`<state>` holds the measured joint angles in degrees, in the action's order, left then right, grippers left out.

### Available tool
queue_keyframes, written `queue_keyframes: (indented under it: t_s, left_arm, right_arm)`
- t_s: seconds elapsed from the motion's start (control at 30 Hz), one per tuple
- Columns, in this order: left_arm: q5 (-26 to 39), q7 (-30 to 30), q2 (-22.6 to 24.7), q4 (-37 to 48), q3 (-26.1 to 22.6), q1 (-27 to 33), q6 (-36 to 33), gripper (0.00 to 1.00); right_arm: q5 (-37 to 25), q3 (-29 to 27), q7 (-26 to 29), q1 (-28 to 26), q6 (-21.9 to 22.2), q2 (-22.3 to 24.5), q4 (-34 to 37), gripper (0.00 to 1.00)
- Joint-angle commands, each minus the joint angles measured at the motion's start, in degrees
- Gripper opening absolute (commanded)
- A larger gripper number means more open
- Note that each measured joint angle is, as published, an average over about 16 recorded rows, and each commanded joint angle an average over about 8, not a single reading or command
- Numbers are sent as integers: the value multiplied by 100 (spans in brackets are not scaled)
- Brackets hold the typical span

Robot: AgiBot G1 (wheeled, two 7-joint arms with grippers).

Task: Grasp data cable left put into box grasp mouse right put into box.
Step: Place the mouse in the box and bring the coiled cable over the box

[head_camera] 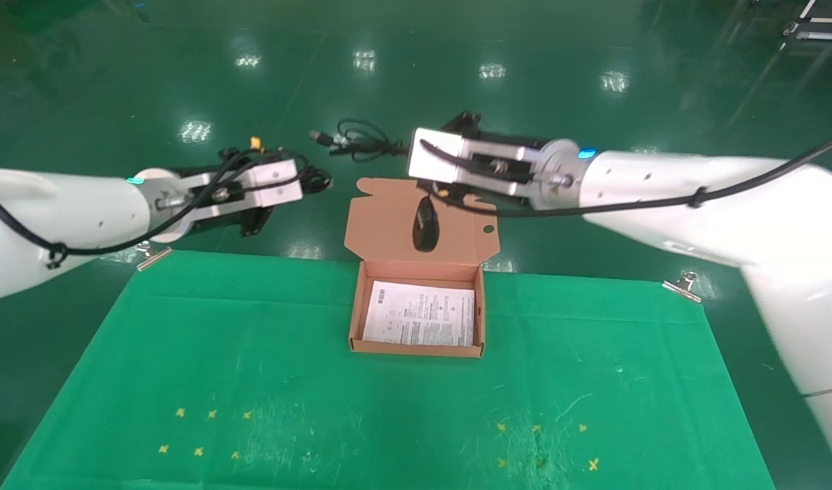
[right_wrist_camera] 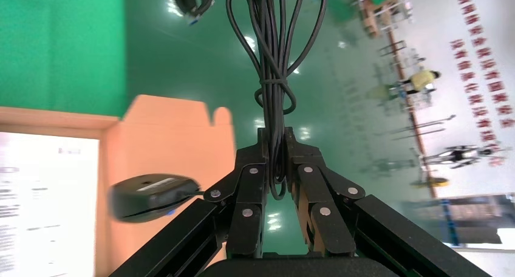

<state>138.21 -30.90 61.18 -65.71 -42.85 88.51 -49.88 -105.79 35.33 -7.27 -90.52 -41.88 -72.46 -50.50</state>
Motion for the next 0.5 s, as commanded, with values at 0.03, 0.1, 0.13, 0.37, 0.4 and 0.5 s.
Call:
queue_keyframes:
  t_s: [0.03, 0.1, 0.13, 0.37, 0.4, 0.5]
  left_arm:
    - [122, -97, -49, -52, -12, -56, -73, 0]
    - [224, -186, -94, -97, -16, -83, -158, 0]
    - [276, -226, -118, -119, -19, -95, -201, 0]
    - [554, -475, -234, -283, -27, -157, -452, 0]
    - [579, -503, -240, -307, -26, -163, -474, 0]
    - [628, -564, -245, -368, -24, -180, -512, 0]
  right_arm:
    - [26, 24, -58, 52, 5, -67, 123, 0]
    - [55, 45, -137, 93, 28, -150, 277, 0]
    - [71, 54, -182, 111, 41, -191, 359, 0]
    - [329, 123, -484, 258, 139, -442, 889, 0]
    - [399, 141, -512, 288, 152, -466, 941, 0]
    - [653, 218, -563, 391, 205, -518, 1038, 0]
